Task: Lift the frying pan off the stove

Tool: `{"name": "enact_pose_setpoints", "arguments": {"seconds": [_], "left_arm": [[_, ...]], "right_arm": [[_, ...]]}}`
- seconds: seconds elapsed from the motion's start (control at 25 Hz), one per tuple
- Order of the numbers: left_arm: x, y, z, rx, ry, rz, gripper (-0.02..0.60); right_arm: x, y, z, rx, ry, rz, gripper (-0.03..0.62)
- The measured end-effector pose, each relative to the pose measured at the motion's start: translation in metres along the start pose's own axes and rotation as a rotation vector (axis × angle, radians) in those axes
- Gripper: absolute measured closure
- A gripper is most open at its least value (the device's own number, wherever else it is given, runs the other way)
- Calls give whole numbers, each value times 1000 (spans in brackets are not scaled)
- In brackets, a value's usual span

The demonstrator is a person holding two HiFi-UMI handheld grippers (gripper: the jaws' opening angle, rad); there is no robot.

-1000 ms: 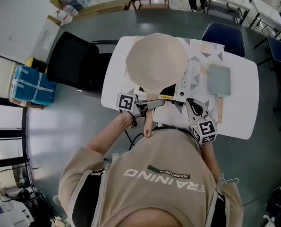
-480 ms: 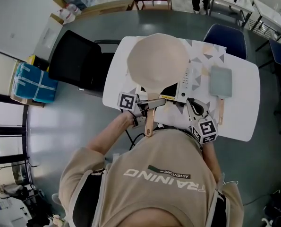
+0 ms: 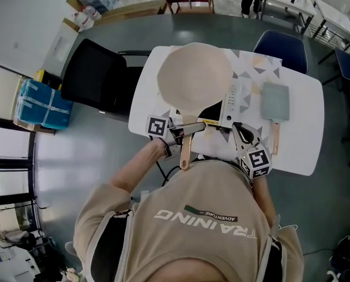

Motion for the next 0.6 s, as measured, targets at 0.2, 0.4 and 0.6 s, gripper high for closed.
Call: {"name": "enact_pose_setpoints", "arguments": {"seconds": [0.2, 0.4, 0.6], "left_arm": [[-1, 1, 1, -1, 6, 2, 402], [-1, 2, 3, 0, 12, 5, 402], [1, 5, 6, 6, 18, 11, 402]], "right_arm": [[-1, -2, 4, -3, 12, 2, 599], [-1, -1, 4, 3, 15, 4, 599], [1, -1, 7, 5, 12, 4, 599]]}}
Point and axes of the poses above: the fingertips, and each gripper's own axes: y backward along the fingers, z to its left, x out of its underside, the point moved 4 cm from there along y, backward along the fingers, and after that the axes turned 8 degrees about -y, right-handed, at the moved point
